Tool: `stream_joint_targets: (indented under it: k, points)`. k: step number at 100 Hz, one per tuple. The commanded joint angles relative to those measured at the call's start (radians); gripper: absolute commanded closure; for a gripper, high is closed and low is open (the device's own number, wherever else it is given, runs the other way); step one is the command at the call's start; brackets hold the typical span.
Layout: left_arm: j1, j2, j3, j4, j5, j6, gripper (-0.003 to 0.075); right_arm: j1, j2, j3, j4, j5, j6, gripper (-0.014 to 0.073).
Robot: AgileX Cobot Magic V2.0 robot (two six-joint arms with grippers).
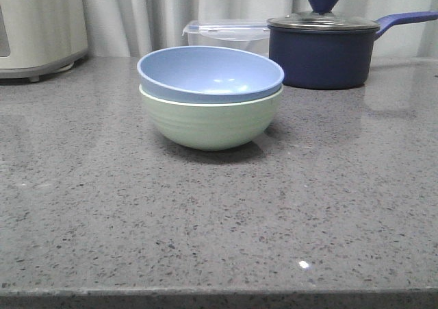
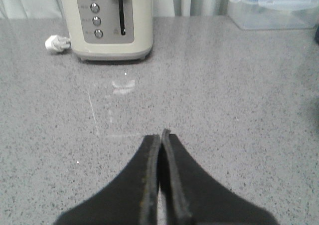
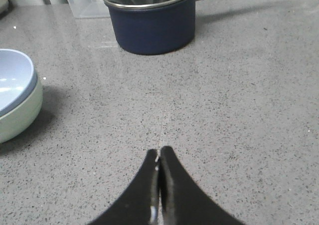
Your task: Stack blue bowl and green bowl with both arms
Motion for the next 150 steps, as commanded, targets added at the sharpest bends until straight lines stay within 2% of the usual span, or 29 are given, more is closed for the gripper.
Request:
stream_joint_targets:
  k: [1, 12, 103, 120, 150]
  points:
    - [0.001, -0.034, -0.011, -0.002, -0.110, 0.000, 0.0741, -0.005, -0.006, -0.021, -0.005, -0.091, -0.012, 0.0660]
    - [0.001, -0.072, 0.010, 0.015, -0.150, 0.000, 0.0741, -0.005, -0.009, -0.021, -0.005, -0.089, -0.012, 0.0660]
    - [0.001, -0.076, 0.027, 0.013, -0.147, 0.000, 0.0741, -0.005, -0.009, -0.021, -0.005, -0.088, -0.012, 0.0660]
    - [0.001, -0.080, 0.109, 0.013, -0.250, 0.000, 0.0741, -0.005, -0.009, -0.021, -0.005, -0.088, -0.012, 0.0660]
    - [0.001, -0.248, 0.354, 0.020, -0.512, -0.002, 0.0741, -0.005, -0.009, -0.021, -0.005, -0.087, -0.012, 0.0660]
